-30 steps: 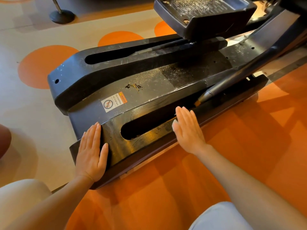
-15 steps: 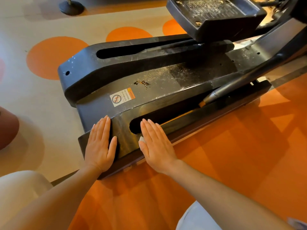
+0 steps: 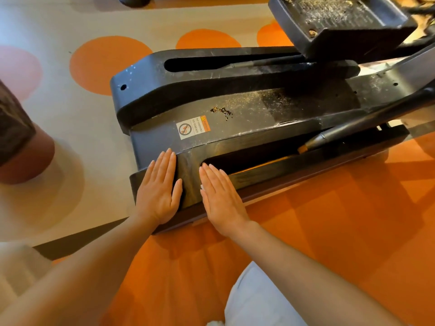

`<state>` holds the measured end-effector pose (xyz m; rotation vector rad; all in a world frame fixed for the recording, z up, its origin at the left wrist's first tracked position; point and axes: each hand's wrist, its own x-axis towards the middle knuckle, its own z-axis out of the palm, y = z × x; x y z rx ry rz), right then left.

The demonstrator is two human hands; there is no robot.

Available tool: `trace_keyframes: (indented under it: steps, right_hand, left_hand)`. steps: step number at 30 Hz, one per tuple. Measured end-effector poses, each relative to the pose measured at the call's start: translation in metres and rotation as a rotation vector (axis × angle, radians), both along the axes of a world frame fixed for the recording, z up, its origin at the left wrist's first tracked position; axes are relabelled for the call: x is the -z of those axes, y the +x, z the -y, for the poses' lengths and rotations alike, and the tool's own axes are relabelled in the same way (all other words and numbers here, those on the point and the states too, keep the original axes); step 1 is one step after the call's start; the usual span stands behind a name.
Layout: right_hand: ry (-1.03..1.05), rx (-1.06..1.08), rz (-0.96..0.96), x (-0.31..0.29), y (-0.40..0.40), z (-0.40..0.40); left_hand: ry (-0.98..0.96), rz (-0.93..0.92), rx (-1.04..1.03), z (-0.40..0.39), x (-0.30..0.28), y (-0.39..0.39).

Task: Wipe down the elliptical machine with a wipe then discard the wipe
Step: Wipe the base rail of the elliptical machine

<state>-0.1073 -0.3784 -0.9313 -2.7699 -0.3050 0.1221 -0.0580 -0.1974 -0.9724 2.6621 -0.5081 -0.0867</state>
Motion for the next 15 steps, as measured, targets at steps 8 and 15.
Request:
trace_keyframes:
  steps: [8, 15]
  right_hand:
    - [0.149, -0.036, 0.02, -0.014, 0.021, 0.01]
    - [0.146, -0.145, -0.007, -0.036, 0.055, 0.023]
  left_hand:
    - [0.232, -0.009, 0.028, -0.003, -0.021, 0.003]
    - [0.283, -0.011, 0.04, -0.01, -0.051, 0.008]
